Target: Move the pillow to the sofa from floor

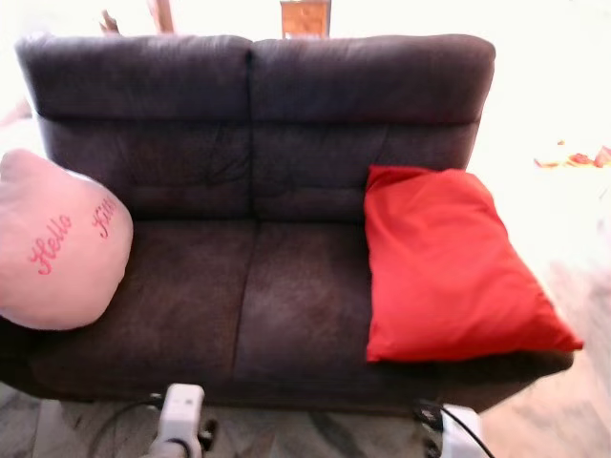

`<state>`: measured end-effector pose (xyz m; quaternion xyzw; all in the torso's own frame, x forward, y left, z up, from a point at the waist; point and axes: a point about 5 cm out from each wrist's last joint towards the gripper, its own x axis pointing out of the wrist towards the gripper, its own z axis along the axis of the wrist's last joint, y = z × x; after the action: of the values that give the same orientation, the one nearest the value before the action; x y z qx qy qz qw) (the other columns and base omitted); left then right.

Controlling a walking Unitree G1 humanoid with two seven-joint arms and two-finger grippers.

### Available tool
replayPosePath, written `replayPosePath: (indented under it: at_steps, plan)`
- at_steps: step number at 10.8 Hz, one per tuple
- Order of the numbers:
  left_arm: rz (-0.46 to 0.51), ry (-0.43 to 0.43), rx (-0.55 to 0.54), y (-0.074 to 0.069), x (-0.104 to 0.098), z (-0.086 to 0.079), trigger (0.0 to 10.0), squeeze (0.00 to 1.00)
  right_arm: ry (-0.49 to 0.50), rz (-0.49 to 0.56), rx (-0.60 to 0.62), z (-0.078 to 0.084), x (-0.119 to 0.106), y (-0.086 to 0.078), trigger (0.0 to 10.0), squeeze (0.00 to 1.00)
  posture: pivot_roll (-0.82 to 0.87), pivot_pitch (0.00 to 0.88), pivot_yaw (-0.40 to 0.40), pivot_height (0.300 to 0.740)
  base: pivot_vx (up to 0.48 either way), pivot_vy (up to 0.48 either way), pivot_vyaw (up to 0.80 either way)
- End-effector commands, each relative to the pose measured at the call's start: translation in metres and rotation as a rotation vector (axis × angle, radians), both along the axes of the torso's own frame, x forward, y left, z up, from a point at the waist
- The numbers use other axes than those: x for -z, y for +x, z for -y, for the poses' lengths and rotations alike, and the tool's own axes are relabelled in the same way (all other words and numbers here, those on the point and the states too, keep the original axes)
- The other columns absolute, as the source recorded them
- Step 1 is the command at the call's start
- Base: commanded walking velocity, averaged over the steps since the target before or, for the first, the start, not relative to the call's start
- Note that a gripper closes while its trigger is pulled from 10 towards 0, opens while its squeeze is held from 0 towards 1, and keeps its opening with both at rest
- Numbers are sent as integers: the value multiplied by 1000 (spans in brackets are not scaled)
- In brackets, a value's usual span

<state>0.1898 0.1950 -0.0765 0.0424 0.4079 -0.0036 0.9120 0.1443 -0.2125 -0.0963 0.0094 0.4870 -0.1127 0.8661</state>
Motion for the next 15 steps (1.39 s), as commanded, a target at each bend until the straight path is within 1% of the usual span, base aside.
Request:
replayPosePath:
  at_steps: [1,6,8,11,15]
  plan:
    - [-2,39,9,2,-2,-10,10000,0,6,35,-22,-6,-4,13,10000,0,-1,0,-25,740,0,-326,0]
    - [-2,52,4,1,-2,-13,10000,0,-2,33,-20,-3,-4,13,10000,0,3,0,-43,740,0,-329,0]
    - [-11,52,-1,-2,-1,-12,10000,0,-19,35,-45,-1,-5,14,10000,0,-2,14,-45,740,0,-328,0]
    - [-14,50,-1,-3,0,-12,10000,0,-23,39,-35,2,-6,15,10000,0,-6,33,-41,740,0,-329,0]
    - [-15,48,-1,-4,0,-11,10000,0,-29,38,-43,-1,-6,16,10000,0,-13,48,-38,740,0,-328,0]
